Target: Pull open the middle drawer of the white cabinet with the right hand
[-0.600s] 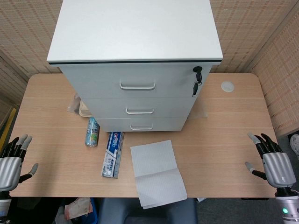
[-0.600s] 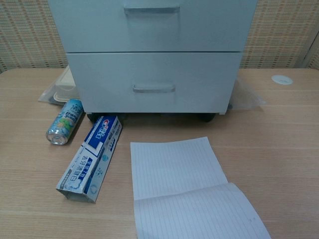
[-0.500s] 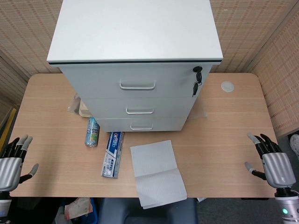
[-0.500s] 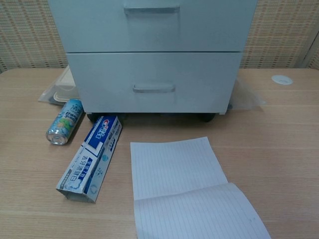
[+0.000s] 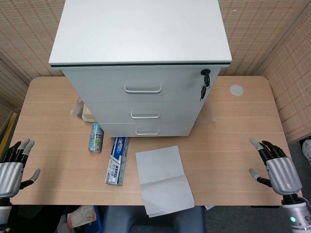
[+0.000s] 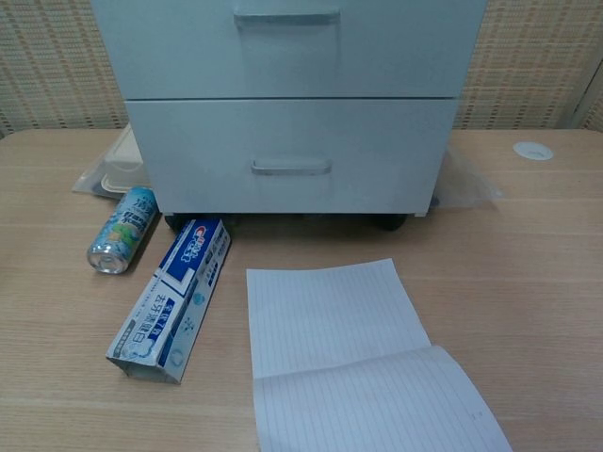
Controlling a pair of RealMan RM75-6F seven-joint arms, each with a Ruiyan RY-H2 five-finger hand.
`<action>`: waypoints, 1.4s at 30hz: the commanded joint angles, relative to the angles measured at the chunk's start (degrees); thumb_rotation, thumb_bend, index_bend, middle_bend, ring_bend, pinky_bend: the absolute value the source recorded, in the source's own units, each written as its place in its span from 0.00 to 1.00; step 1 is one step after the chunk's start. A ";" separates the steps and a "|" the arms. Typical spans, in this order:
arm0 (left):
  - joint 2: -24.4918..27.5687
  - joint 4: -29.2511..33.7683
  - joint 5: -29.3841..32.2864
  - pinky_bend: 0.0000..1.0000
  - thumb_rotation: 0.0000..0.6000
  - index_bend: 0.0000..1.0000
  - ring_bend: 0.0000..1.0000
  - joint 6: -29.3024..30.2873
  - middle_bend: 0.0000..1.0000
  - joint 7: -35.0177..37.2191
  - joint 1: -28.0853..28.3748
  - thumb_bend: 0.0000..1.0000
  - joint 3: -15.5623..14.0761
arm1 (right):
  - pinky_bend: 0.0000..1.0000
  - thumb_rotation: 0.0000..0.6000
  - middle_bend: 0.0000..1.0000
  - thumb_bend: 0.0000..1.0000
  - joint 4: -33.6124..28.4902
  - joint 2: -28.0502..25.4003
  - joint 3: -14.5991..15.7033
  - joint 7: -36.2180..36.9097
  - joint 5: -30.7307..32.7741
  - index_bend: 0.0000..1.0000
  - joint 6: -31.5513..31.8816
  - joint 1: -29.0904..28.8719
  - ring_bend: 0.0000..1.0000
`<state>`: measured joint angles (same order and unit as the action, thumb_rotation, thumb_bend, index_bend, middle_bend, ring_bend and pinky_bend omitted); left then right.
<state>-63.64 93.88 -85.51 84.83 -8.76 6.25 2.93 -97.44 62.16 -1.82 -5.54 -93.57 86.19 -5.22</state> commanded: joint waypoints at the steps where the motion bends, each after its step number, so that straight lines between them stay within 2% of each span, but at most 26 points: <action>1: 0.26 0.21 -0.25 0.11 1.00 0.00 0.02 -0.05 0.00 0.09 0.15 0.29 0.03 | 0.27 1.00 0.29 0.19 -1.67 -0.68 -0.51 -1.41 -1.22 0.09 -1.11 -1.44 0.23; 3: 0.44 0.37 -0.57 0.11 1.00 0.00 0.02 -0.01 0.00 0.25 0.25 0.29 -0.01 | 0.32 1.00 0.33 0.20 -3.25 -1.17 -0.90 -2.86 -2.02 0.09 -2.52 -2.82 0.30; 8: 0.83 0.69 -1.21 0.11 1.00 0.00 0.02 0.16 0.00 0.26 0.35 0.29 -0.14 | 0.54 1.00 0.45 0.20 -7.51 -2.05 -2.37 -7.44 -3.20 0.09 -6.73 -6.66 0.49; 11: 1.05 0.82 -1.45 0.11 1.00 0.00 0.02 0.25 0.00 0.38 0.40 0.29 -0.16 | 0.70 1.00 0.59 0.21 -9.55 -2.13 -3.49 -9.07 -2.93 0.09 -9.23 -8.90 0.65; 14: 1.16 0.86 -1.66 0.11 1.00 0.00 0.02 0.21 0.00 0.44 0.49 0.29 -0.23 | 0.80 1.00 0.70 0.23 -11.88 -2.14 -4.99 -10.63 -1.92 0.09 -12.24 -11.58 0.76; 17: 1.23 0.88 -1.91 0.11 1.00 0.00 0.02 0.19 0.00 0.55 0.53 0.29 -0.35 | 0.85 1.00 0.79 0.27 -13.98 -1.69 -6.52 -12.43 -0.38 0.09 -15.34 -14.31 0.85; 22: 1.53 0.84 -2.16 0.11 1.00 0.00 0.02 0.56 0.00 0.92 0.34 0.29 -0.49 | 0.89 1.00 0.85 0.39 -17.86 -1.87 -8.87 -15.93 4.50 0.09 -21.49 -18.90 0.91; 32: 1.84 0.62 -2.50 0.11 1.00 0.00 0.03 0.85 0.00 1.43 0.17 0.29 -0.69 | 0.90 1.00 0.85 0.40 -21.53 0.36 -13.36 -25.30 14.64 0.09 -26.88 -26.53 0.92; 42: 1.86 0.54 -2.61 0.11 1.00 0.00 0.02 0.70 0.00 1.53 0.25 0.29 -0.79 | 0.90 1.00 0.85 0.40 -22.02 3.07 -16.10 -31.51 24.36 0.09 -29.61 -33.59 0.92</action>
<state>-61.77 94.42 -88.12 85.53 -7.24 6.50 2.14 -119.43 64.30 -17.03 -35.36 -71.61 57.34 -36.91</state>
